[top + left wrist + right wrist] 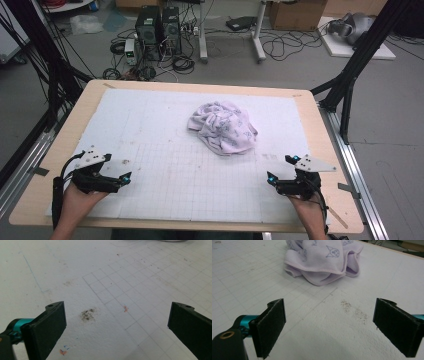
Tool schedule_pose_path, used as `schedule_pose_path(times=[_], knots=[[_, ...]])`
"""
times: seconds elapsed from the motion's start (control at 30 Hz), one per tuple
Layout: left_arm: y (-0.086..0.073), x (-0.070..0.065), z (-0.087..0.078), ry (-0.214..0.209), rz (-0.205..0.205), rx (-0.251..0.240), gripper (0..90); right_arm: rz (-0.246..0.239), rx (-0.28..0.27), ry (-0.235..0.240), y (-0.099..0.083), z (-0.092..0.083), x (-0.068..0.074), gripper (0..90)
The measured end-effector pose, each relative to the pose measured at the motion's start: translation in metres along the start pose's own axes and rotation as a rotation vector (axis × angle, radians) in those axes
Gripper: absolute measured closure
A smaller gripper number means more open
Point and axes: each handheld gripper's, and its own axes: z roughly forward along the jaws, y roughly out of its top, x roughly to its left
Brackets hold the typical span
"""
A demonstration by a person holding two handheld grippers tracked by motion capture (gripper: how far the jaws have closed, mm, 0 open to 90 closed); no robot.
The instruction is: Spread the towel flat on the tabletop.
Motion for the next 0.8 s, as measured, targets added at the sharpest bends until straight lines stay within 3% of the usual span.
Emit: schedule_pose_path(times=[0.8], knots=[[0.0001,-0.0033,0.0008,-0.015,0.000,-0.006,2.3,0.007,-0.019,0.030,0.0042,0.0022,0.0010,10.3]])
